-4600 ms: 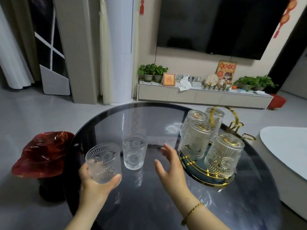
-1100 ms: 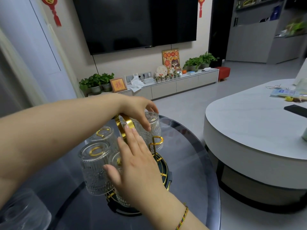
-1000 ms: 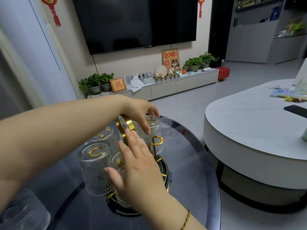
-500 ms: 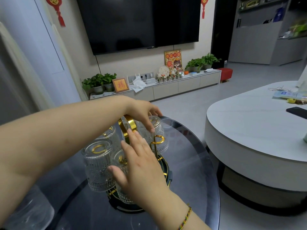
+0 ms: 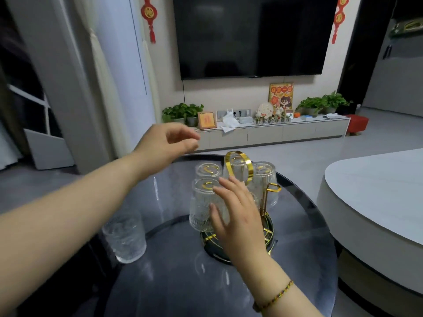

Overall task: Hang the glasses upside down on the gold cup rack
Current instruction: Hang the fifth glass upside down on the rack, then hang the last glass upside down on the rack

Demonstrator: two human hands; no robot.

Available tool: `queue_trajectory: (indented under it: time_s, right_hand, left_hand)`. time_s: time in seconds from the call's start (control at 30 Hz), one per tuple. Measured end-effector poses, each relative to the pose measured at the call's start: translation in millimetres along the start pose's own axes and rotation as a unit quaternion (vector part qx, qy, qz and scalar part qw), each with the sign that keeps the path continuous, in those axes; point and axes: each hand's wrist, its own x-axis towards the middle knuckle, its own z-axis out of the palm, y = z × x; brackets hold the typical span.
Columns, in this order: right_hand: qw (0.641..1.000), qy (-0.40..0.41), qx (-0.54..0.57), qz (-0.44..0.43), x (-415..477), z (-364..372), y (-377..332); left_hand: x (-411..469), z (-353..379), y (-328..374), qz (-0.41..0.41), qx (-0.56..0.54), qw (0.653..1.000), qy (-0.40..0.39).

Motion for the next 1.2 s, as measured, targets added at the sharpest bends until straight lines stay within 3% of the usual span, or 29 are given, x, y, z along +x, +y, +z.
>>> queue_trajectory:
  time_s: [0.13, 0.2, 0.27, 0.33, 0.43, 0.57, 0.73, 0.83, 1.07, 1.2]
  right_hand:
    - [0.994, -0.067, 0.089, -0.016, -31.0, 36.8, -33.5]
    - [0.983, -0.137, 0.123, 0.025, -47.8, 60.6, -44.4]
    - [0.953, -0.225, 0.169, 0.113, -62.0, 85.7, -52.7]
    - [0.909, -0.293, 0.203, 0.213, -70.7, 108.6, -55.2]
    - [0.862, -0.333, 0.236, 0.302, -76.7, 131.9, -56.4]
    - [0.835, -0.337, 0.276, 0.336, -65.4, 152.3, -58.0]
    - [0.801, -0.324, 0.354, 0.357, -50.1, 178.3, -57.7]
    - [0.801, -0.296, 0.375, 0.359, -48.3, 189.6, -56.8]
    - [0.844, -0.254, 0.319, 0.347, -39.6, 189.4, -58.2]
    - [0.824, -0.221, 0.356, 0.382, -38.4, 171.6, -57.4]
  left_hand:
    - [-89.5, -38.3, -40.1, -0.057, -0.093, 0.966, 0.236]
    - [-130.5, -43.6, -67.7, -0.106, -0.14, 0.924, 0.34]
    - [-163.6, -41.0, -96.7, -0.16, -0.167, 0.893, 0.387]
    - [-183.4, -37.5, -123.8, -0.2, -0.177, 0.887, 0.376]
    - [-197.9, -33.2, -156.4, -0.252, -0.185, 0.906, 0.286]
    - [-198.2, -23.2, -184.0, -0.282, -0.141, 0.933, 0.172]
    - [-178.1, -8.5, -204.5, -0.297, -0.124, 0.938, 0.128]
    - [-174.6, -7.2, -216.8, -0.286, -0.118, 0.939, 0.151]
    - [-179.5, -6.0, -221.0, -0.282, -0.095, 0.942, 0.154]
    - [-184.0, -8.8, -213.8, -0.275, -0.145, 0.941, 0.133]
